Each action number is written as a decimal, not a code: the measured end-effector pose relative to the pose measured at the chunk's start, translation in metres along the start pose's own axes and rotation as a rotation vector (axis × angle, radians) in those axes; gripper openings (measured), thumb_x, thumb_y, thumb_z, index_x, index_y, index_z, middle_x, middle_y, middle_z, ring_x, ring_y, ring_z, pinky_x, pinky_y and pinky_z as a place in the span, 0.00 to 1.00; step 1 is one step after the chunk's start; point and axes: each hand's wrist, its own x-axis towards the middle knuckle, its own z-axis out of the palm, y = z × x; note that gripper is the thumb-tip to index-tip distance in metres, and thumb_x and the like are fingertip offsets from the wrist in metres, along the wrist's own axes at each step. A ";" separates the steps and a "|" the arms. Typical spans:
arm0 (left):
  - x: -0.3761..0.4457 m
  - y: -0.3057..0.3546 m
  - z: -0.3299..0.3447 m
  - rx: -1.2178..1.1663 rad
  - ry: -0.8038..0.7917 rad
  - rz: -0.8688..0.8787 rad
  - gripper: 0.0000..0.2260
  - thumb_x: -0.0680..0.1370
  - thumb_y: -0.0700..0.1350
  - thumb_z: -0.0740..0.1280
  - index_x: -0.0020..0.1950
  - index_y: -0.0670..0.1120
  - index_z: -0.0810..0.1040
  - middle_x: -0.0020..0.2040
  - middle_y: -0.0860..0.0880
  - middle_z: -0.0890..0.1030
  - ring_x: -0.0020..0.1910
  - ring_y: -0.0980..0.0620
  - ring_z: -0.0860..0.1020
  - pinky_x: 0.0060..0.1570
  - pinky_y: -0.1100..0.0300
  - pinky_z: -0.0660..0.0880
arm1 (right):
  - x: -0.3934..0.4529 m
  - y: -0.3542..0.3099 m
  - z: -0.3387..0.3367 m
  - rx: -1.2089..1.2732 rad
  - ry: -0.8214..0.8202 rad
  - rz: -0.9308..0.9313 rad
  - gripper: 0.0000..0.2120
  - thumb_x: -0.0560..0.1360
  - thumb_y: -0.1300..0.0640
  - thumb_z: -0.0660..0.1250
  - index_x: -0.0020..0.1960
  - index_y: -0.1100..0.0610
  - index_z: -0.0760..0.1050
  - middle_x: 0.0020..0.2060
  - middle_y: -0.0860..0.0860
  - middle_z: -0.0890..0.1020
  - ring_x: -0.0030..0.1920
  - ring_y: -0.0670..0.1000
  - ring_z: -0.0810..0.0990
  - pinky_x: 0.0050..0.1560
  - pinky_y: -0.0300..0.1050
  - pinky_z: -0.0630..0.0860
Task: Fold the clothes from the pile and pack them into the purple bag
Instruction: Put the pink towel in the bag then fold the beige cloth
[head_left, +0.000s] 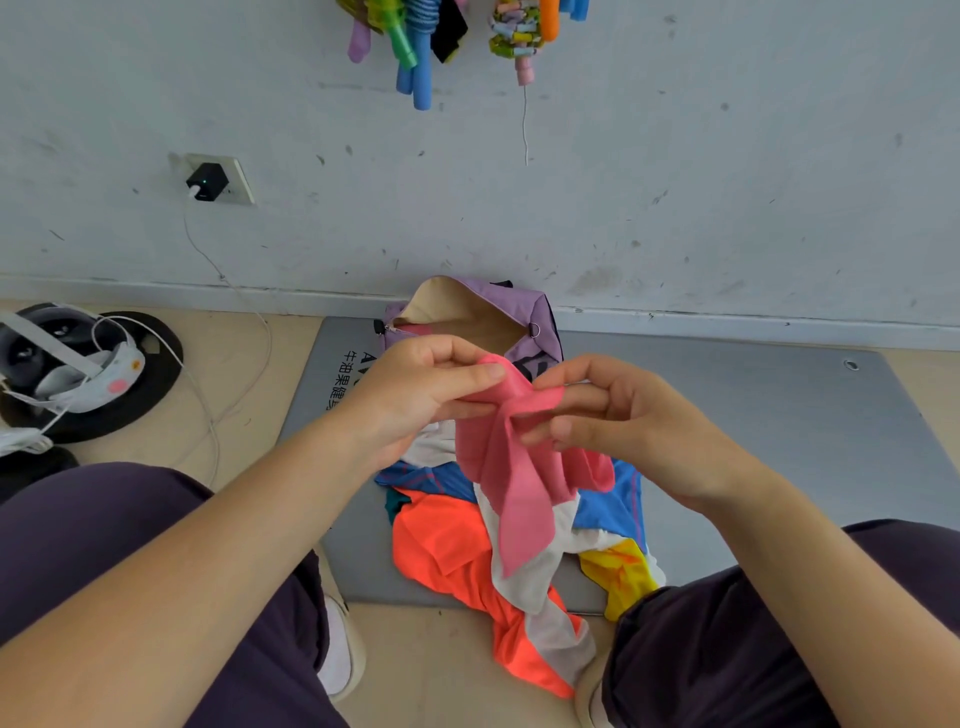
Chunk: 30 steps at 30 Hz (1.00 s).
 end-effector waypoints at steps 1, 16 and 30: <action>-0.001 0.000 0.001 0.010 -0.014 -0.004 0.03 0.76 0.37 0.70 0.48 0.39 0.80 0.46 0.41 0.83 0.45 0.48 0.83 0.50 0.54 0.82 | 0.000 0.000 0.001 -0.015 0.007 -0.007 0.12 0.76 0.69 0.66 0.59 0.64 0.73 0.49 0.57 0.86 0.51 0.56 0.85 0.53 0.42 0.78; -0.008 -0.003 0.014 -0.006 -0.048 -0.071 0.09 0.70 0.43 0.75 0.47 0.39 0.84 0.41 0.44 0.84 0.40 0.51 0.82 0.38 0.63 0.79 | -0.006 -0.009 0.024 -0.142 0.012 -0.116 0.05 0.71 0.59 0.73 0.43 0.60 0.82 0.39 0.53 0.84 0.42 0.51 0.81 0.48 0.46 0.78; -0.013 -0.001 0.018 -0.107 -0.185 -0.060 0.09 0.70 0.45 0.71 0.46 0.44 0.86 0.45 0.45 0.86 0.42 0.52 0.84 0.43 0.62 0.80 | 0.000 -0.003 0.023 -0.389 0.435 -0.227 0.07 0.72 0.63 0.73 0.41 0.51 0.82 0.37 0.47 0.84 0.38 0.49 0.82 0.40 0.38 0.78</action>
